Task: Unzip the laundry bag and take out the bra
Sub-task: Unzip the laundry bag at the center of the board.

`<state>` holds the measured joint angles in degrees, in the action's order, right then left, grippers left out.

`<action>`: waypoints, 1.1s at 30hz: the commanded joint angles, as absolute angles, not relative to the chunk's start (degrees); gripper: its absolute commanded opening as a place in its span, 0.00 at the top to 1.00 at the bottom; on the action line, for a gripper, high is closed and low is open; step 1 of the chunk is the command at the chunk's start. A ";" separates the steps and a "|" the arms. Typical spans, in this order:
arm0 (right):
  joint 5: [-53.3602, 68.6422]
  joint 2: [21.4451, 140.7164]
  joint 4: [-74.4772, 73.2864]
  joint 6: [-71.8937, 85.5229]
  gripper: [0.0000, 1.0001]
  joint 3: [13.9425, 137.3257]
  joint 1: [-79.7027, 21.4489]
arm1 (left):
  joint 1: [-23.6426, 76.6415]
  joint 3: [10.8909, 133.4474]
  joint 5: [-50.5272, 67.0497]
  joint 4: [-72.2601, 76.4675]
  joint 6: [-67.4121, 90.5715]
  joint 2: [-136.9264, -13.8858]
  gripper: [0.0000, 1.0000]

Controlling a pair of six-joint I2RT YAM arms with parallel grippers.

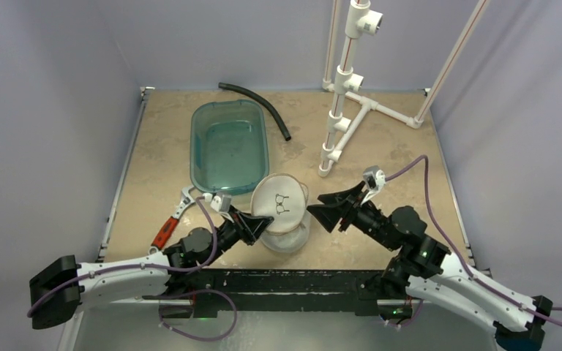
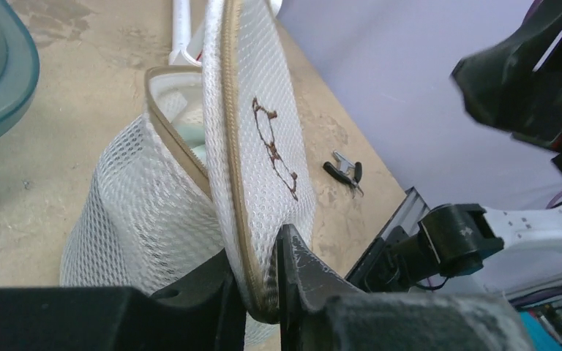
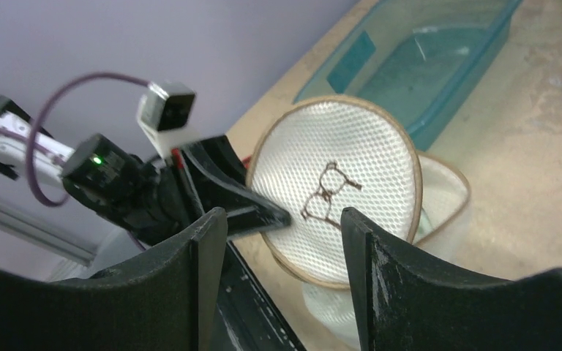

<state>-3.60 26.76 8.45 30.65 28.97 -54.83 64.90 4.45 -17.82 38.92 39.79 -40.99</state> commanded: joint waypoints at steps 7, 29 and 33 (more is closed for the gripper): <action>-4.89 26.36 10.45 34.37 0.38 23.52 -54.75 | 69.78 7.40 -25.75 21.94 48.50 -31.59 0.32; -5.32 27.55 6.71 36.65 0.38 23.21 -54.73 | 69.80 33.64 -34.85 -32.85 57.90 -25.61 0.11; -4.86 28.23 7.22 36.98 0.38 23.29 -54.77 | 69.79 33.50 -34.86 -31.01 60.52 -29.62 0.12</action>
<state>-4.97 27.73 5.72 36.47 22.24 -54.83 69.52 32.14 -33.56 -31.20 57.65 -26.15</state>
